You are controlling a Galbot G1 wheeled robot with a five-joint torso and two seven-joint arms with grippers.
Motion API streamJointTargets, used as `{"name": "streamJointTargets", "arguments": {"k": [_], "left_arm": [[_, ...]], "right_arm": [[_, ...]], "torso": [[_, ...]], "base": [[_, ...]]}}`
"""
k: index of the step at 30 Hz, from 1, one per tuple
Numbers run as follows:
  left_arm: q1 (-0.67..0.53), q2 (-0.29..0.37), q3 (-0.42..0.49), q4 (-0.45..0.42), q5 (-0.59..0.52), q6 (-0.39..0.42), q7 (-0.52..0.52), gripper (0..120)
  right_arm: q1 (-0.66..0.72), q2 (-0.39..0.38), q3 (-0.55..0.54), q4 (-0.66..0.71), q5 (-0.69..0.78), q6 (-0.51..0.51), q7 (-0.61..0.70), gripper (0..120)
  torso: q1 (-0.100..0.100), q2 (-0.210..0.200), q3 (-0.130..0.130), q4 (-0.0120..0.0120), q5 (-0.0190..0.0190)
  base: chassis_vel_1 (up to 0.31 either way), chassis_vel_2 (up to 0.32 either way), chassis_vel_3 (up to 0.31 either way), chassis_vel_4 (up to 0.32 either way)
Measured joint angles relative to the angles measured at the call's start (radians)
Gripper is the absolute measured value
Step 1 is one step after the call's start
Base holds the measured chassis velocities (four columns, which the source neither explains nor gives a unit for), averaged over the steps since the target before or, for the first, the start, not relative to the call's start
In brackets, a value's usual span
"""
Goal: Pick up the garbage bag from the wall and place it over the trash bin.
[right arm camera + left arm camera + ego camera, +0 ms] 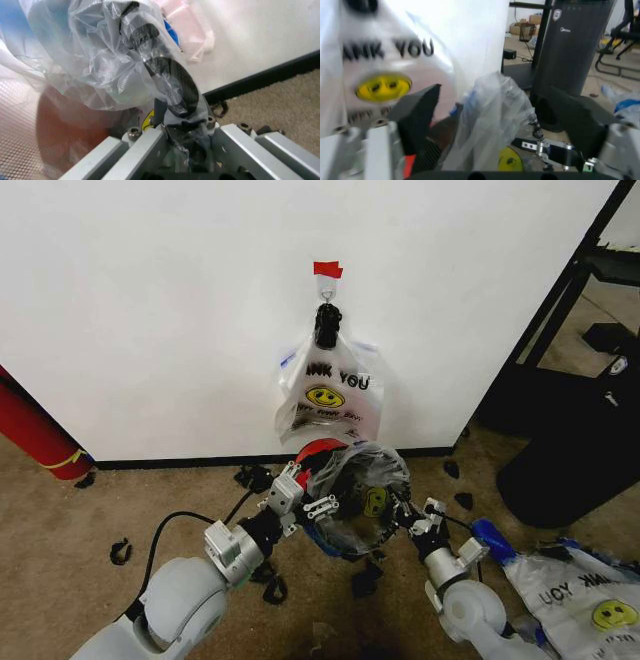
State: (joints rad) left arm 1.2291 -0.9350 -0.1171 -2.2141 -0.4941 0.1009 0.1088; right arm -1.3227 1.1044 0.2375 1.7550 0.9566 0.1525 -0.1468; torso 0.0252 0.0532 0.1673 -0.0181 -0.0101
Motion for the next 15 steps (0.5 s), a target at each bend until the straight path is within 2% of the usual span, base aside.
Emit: {"name": "streamJointTargets", "arguments": {"k": [2, 4, 5, 8, 10, 11, 15], "left_arm": [[0.000, -0.001, 0.002, 0.002, -0.053, 0.025, -0.016, 91], [-0.006, -0.003, 0.003, 0.004, -0.106, 0.054, -0.043, 84], [-0.006, -0.003, 0.003, 0.004, -0.106, 0.054, -0.043, 84], [-0.013, -0.004, 0.003, 0.000, -0.157, 0.086, -0.074, 73], [-0.017, -0.005, 0.001, -0.010, -0.208, 0.111, -0.101, 62], [-0.017, -0.005, 0.001, -0.010, -0.208, 0.111, -0.101, 62], [-0.018, -0.010, 0.001, -0.023, -0.247, 0.130, -0.132, 45]], "right_arm": [[-0.006, 0.002, 0.004, 0.000, -0.016, 0.011, -0.020, 0], [-0.010, 0.004, 0.009, 0.000, -0.033, 0.020, -0.038, 0], [-0.010, 0.004, 0.009, 0.000, -0.033, 0.020, -0.038, 0], [-0.012, 0.005, 0.010, 0.001, -0.046, 0.024, -0.044, 0], [-0.012, 0.006, 0.011, 0.001, -0.054, 0.026, -0.046, 0], [-0.012, 0.006, 0.011, 0.001, -0.054, 0.026, -0.046, 0], [-0.010, 0.009, 0.012, 0.001, -0.059, 0.028, -0.046, 0]], "torso": [[0.000, 0.000, 0.000, 0.0000, 0.0000], [0.000, 0.000, 0.000, 0.0001, 0.0000], [0.000, 0.000, 0.000, 0.0001, 0.0000], [0.000, 0.000, 0.000, 0.0000, 0.0000], [0.000, 0.000, 0.000, 0.0001, 0.0000], [0.000, 0.000, 0.000, 0.0001, 0.0000], [0.000, 0.000, 0.000, 0.0001, 0.0000]], "base": [[0.000, 0.000, 0.000, 0.000], [0.000, 0.000, 0.000, 0.000], [0.000, 0.000, 0.000, 0.000], [0.000, 0.000, 0.000, 0.000], [0.000, 0.000, 0.000, 0.000], [0.000, 0.000, 0.000, 0.000], [0.000, 0.000, 0.000, 0.000]]}}
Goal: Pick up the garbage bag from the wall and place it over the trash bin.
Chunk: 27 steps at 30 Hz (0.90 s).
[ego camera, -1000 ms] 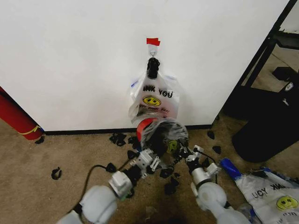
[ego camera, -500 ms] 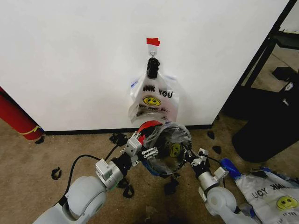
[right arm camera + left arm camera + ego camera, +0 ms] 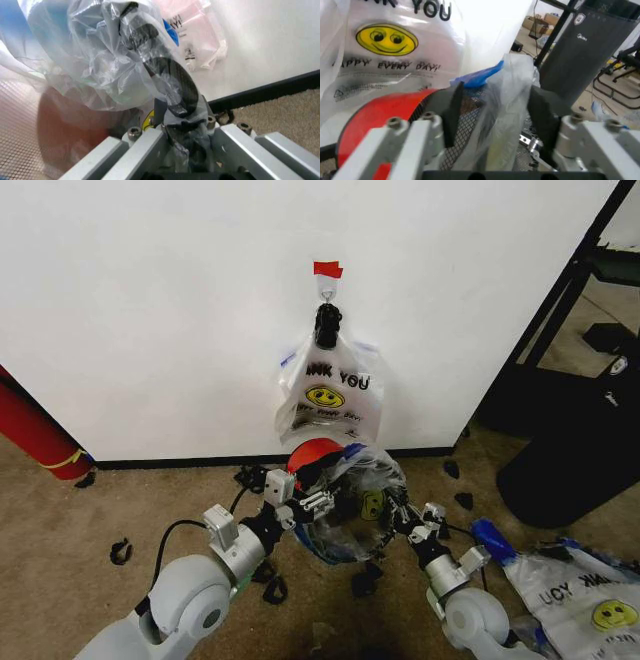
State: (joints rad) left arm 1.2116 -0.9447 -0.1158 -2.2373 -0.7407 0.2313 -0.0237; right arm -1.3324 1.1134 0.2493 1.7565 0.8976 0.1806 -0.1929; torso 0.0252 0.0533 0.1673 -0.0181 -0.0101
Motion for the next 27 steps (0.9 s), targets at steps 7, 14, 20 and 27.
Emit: {"name": "streamJointTargets", "arguments": {"k": [7, 14, 20, 27], "left_arm": [[0.000, -0.007, 0.000, -0.005, -0.044, 0.008, -0.017, 22], [-0.013, -0.016, 0.000, 0.009, -0.072, 0.008, -0.044, 0], [-0.030, -0.022, 0.000, 0.040, -0.072, 0.008, -0.058, 0], [-0.045, -0.035, 0.005, 0.095, -0.020, 0.011, -0.093, 0]], "right_arm": [[0.004, 0.001, 0.000, -0.007, -0.008, 0.003, 0.001, 0], [0.006, 0.001, 0.005, -0.018, -0.009, 0.007, -0.004, 0], [0.005, -0.005, 0.010, -0.020, -0.007, 0.008, -0.026, 0], [-0.005, -0.017, 0.013, -0.006, 0.029, -0.024, -0.048, 0]], "torso": [[0.000, 0.000, 0.000, 0.0000, 0.0000], [0.000, 0.000, 0.000, 0.0000, 0.0000], [0.000, 0.000, 0.000, 0.0000, 0.0000], [0.000, 0.000, 0.000, 0.0000, 0.0000]], "base": [[0.000, 0.000, 0.000, 0.000], [0.000, 0.000, 0.000, 0.000], [0.000, 0.000, 0.000, 0.000], [0.000, 0.000, 0.000, 0.000]]}}
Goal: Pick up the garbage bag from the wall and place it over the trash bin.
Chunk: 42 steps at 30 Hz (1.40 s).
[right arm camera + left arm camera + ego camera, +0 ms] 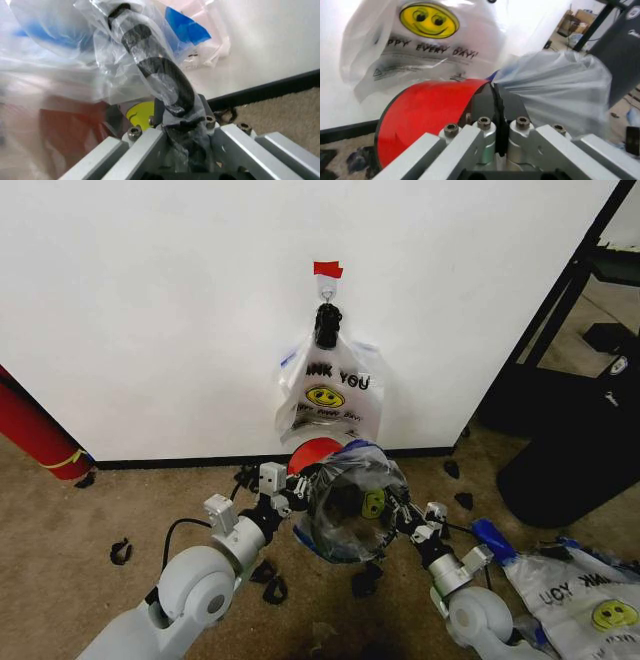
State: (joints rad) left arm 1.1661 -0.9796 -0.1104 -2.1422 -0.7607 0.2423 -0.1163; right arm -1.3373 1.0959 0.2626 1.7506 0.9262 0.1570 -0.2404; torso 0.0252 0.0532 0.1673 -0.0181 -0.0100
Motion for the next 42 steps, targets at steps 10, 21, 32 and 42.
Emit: {"name": "streamJointTargets", "arguments": {"k": [10, 21, 32, 42], "left_arm": [[0.039, 0.012, -0.012, -0.016, 0.012, -0.054, 0.097, 19], [0.059, -0.036, -0.125, 0.012, 0.042, 0.027, -0.092, 63], [0.119, -0.126, -0.092, 0.005, 0.123, 0.054, -0.272, 97], [0.168, -0.131, -0.071, 0.007, 0.163, 0.067, -0.230, 100]], "right_arm": [[0.002, 0.012, -0.027, 0.018, 0.032, -0.048, 0.090, 0], [0.018, 0.010, -0.018, 0.152, 0.155, -0.252, 0.399, 0], [0.089, 0.017, 0.004, 0.262, 0.304, -0.597, 0.820, 0], [0.167, 0.063, -0.037, 0.181, 0.311, -0.658, 0.957, 0]], "torso": [[0.000, 0.000, 0.000, 0.0001, 0.0000], [0.000, 0.000, 0.000, -0.0001, 0.0000], [0.000, 0.000, 0.000, 0.0000, -0.0001], [0.000, 0.000, 0.000, 0.0001, 0.0000]], "base": [[0.000, 0.000, 0.000, 0.000], [0.000, 0.000, 0.000, 0.000], [0.000, 0.000, 0.000, 0.000], [0.000, 0.000, 0.000, 0.000]]}}
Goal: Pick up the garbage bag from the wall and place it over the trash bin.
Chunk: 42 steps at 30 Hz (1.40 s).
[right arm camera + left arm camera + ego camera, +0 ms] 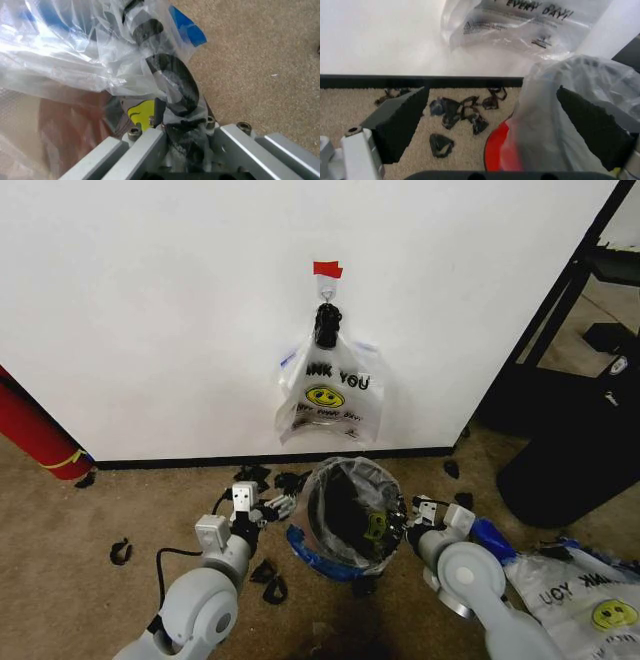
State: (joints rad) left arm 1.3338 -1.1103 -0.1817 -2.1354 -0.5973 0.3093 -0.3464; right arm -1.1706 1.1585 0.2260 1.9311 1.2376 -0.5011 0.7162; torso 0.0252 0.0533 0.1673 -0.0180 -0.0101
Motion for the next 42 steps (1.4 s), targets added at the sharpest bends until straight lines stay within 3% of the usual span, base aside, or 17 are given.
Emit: {"name": "streamJointTargets", "arguments": {"k": [5, 8, 11, 22, 24, 26, 33, 42], "left_arm": [[0.004, -0.011, 0.012, 0.003, 0.013, 0.002, 0.001, 100], [0.007, -0.013, 0.014, 0.009, 0.020, 0.006, 0.004, 100], [0.009, -0.013, 0.015, 0.022, 0.033, 0.006, 0.006, 100], [-0.010, -0.049, 0.057, 0.158, 0.111, 0.001, 0.038, 100], [-0.015, -0.053, 0.063, 0.168, 0.113, 0.001, 0.043, 100], [-0.033, -0.063, 0.082, 0.200, 0.115, 0.002, 0.065, 100], [-0.053, -0.075, 0.098, 0.232, 0.117, 0.000, 0.141, 100], [-0.084, -0.099, 0.131, 0.367, 0.213, -0.051, 0.165, 100]], "right_arm": [[0.025, 0.011, -0.013, -0.028, -0.011, 0.003, 0.020, 0], [0.032, 0.016, -0.014, -0.033, -0.011, 0.005, 0.022, 14], [0.034, 0.016, -0.013, -0.033, -0.009, 0.006, 0.022, 19], [0.021, 0.008, 0.013, -0.014, -0.016, 0.018, 0.018, 63], [0.017, 0.006, 0.016, -0.009, -0.016, 0.019, 0.017, 65], [0.000, 0.000, 0.031, 0.010, -0.016, 0.022, 0.020, 77], [-0.049, -0.015, 0.061, 0.066, -0.014, 0.027, 0.027, 98], [-0.075, -0.015, 0.076, 0.108, -0.028, 0.031, 0.027, 100]], "torso": [[0.000, 0.000, 0.000, -0.0003, -0.0002], [0.000, 0.000, 0.000, -0.0001, 0.0000], [0.000, 0.000, 0.000, 0.0000, 0.0001], [0.000, 0.000, 0.000, -0.0001, 0.0002], [0.000, 0.000, 0.000, -0.0001, 0.0001], [0.000, 0.000, 0.000, -0.0001, 0.0002], [0.000, 0.000, 0.000, -0.0002, 0.0002], [0.000, 0.000, 0.000, 0.0000, 0.0002]], "base": [[0.000, 0.000, 0.000, 0.000], [0.000, 0.000, 0.000, 0.000], [0.000, 0.000, 0.000, 0.000], [0.000, 0.000, 0.000, 0.000], [0.000, 0.000, 0.000, 0.000], [0.000, 0.000, 0.000, 0.000], [0.000, 0.000, 0.000, 0.000], [0.000, 0.000, 0.000, 0.000]]}}
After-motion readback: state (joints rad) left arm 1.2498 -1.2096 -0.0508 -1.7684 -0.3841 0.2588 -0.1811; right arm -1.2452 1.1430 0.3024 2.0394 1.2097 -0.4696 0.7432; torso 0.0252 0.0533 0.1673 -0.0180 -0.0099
